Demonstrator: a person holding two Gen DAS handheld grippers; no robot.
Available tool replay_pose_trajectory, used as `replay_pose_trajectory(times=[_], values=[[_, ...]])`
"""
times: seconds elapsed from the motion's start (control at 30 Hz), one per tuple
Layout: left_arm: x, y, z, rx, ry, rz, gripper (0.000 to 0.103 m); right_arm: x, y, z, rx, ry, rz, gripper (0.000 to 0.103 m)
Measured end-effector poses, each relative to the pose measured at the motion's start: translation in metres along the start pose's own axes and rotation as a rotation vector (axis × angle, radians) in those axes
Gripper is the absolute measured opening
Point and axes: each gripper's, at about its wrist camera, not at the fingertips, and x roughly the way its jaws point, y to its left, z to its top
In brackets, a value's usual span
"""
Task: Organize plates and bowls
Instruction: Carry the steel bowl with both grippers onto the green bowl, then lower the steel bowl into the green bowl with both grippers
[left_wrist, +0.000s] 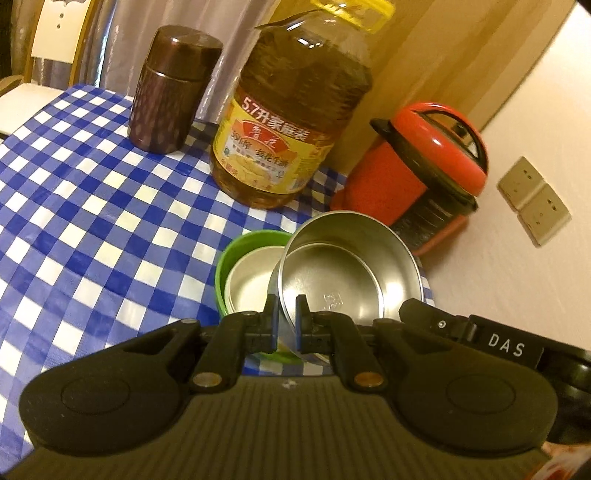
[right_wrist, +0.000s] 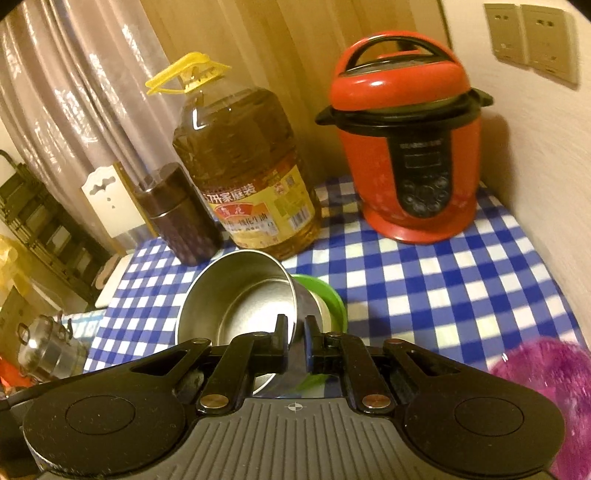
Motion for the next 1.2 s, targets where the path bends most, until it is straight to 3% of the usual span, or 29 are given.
replay_pose_trajectory(times=[0.47,1.2], values=[[0.045,0.021,0.007,-0.025,0.04,0.036,0.007,0.054,-0.002,0.012,-0.043,0.054,-0.009,0.008],[0.056,0.022,0.006,0.001,0.055,0.066,0.007,0.075,-0.007,0.005,-0.053,0.096,-0.018,0.007]])
